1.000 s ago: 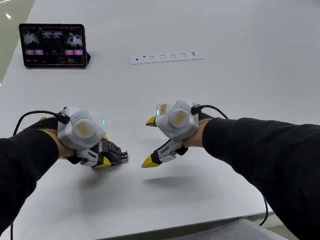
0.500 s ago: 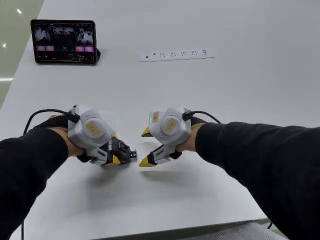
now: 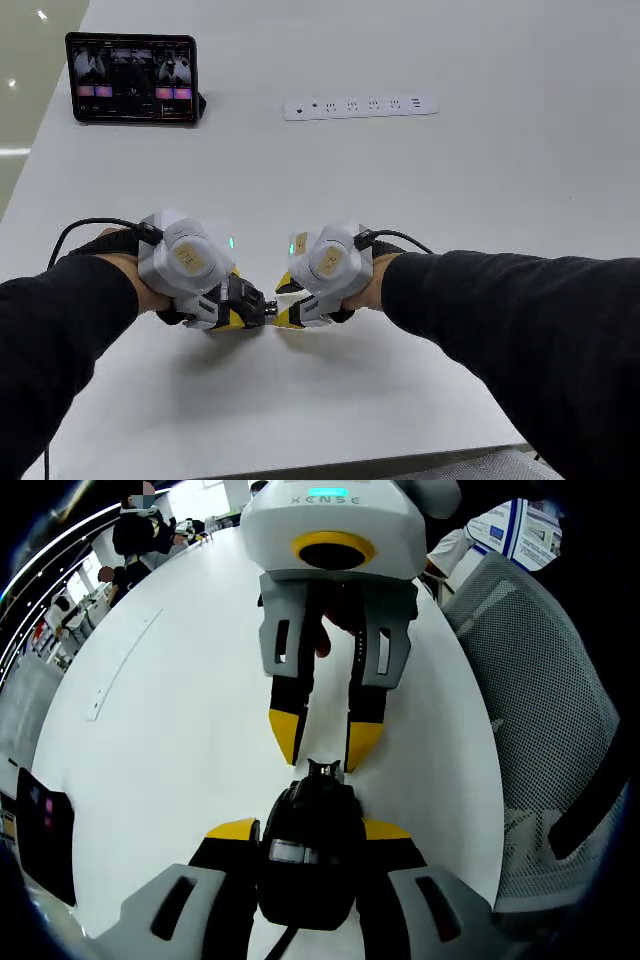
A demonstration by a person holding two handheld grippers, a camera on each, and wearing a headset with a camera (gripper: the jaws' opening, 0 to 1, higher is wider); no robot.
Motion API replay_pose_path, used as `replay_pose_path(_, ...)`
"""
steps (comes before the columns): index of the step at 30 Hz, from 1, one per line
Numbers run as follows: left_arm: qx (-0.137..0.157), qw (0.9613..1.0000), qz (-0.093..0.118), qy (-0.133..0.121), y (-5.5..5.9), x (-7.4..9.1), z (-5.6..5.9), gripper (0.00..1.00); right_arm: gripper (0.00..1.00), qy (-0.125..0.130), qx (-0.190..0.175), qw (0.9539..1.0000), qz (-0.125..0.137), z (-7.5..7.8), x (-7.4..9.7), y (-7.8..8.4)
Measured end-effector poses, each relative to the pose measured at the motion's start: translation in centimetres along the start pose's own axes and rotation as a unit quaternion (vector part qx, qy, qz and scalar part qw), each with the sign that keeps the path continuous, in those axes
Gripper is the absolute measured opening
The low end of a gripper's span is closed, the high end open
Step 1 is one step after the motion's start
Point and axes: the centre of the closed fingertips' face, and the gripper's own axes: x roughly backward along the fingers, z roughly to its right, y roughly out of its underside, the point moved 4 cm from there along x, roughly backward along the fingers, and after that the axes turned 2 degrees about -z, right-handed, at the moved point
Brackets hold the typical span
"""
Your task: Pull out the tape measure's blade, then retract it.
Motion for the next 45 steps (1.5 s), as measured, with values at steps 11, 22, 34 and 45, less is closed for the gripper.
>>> replay_pose_path(11, 0.002, 1.0, 0.001, -0.002, 0.1, 0.0, -0.1, 0.33, 0.12, -0.017, 0.02, 0.9995, -0.016, -0.3, -1.0, -0.3)
replay_pose_path(22, 0.002, 1.0, 0.004, 0.0, 0.2, -0.2, -0.2, 0.33, 0.12, -0.011, -0.004, 0.9991, -0.041, -0.4, -1.1, -0.6)
replay_pose_path(34, 0.006, 1.0, 0.003, -0.004, 0.3, -0.3, -0.2, 0.33, 0.09, -0.025, 0.02, 0.999, -0.031, -0.4, -1.0, -0.4)
replay_pose_path(45, 0.013, 0.9999, 0.006, -0.005, 0.2, -0.2, -0.3, 0.33, 0.09, -0.026, 0.006, 0.9995, -0.019, 0.0, -0.9, 0.0)
